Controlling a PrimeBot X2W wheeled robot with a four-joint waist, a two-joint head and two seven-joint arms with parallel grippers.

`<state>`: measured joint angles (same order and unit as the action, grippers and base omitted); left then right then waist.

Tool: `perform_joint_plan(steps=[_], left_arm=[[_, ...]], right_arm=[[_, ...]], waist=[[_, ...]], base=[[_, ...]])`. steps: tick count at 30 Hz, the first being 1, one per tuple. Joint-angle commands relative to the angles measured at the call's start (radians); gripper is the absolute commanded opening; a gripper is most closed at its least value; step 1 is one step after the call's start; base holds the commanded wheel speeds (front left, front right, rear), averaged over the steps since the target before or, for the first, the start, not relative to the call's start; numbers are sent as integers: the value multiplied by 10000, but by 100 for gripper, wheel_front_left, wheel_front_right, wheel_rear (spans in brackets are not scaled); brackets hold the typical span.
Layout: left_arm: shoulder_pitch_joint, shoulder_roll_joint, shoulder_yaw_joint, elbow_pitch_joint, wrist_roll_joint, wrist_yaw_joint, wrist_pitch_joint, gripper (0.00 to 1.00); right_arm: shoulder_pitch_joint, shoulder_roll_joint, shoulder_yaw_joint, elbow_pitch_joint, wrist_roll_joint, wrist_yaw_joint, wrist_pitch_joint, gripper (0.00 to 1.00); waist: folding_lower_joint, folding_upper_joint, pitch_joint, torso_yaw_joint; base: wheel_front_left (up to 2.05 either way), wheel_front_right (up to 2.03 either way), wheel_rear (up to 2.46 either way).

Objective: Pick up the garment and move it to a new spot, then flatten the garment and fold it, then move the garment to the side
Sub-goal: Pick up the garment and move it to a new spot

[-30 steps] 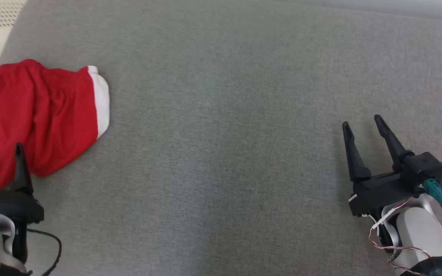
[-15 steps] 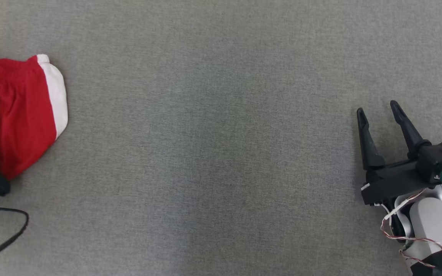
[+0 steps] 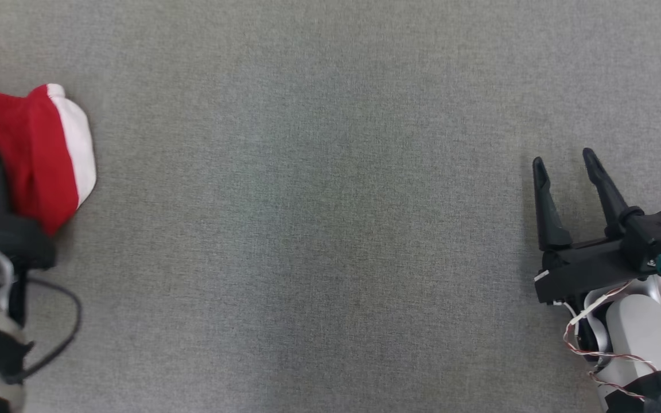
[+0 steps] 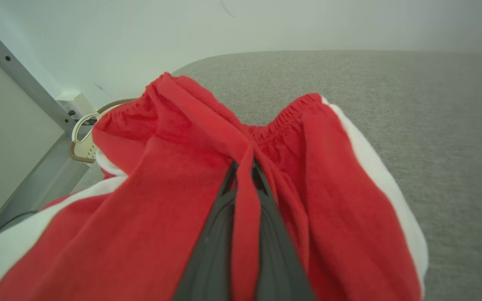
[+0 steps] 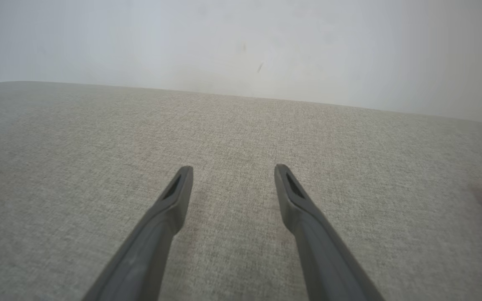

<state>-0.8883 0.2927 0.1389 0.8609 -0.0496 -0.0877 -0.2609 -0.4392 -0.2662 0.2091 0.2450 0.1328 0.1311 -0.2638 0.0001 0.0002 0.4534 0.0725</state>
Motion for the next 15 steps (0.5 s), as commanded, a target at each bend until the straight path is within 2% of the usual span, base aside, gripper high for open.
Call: perform_joint_plan(steps=[1,8,15], left_arm=[[295,-110,-135,-383,197,-57,-48,0],[1300,-929,-860,-3213,380,-69,-56,0],[1765,-1649,-2367,-5241,688,-281,-55,0]], right_arm=[[85,53,-9,27,78,-7,-5,100],[78,270,47,159,169,-9,-6,100],[150,519,-34,213,252,-7,-6,100]], waist=[[-1,-2,-97,44],[-1,-2,-447,-21],[-1,-2,-776,-388]], base=[[0,0,0],[0,0,0],[0,0,0]])
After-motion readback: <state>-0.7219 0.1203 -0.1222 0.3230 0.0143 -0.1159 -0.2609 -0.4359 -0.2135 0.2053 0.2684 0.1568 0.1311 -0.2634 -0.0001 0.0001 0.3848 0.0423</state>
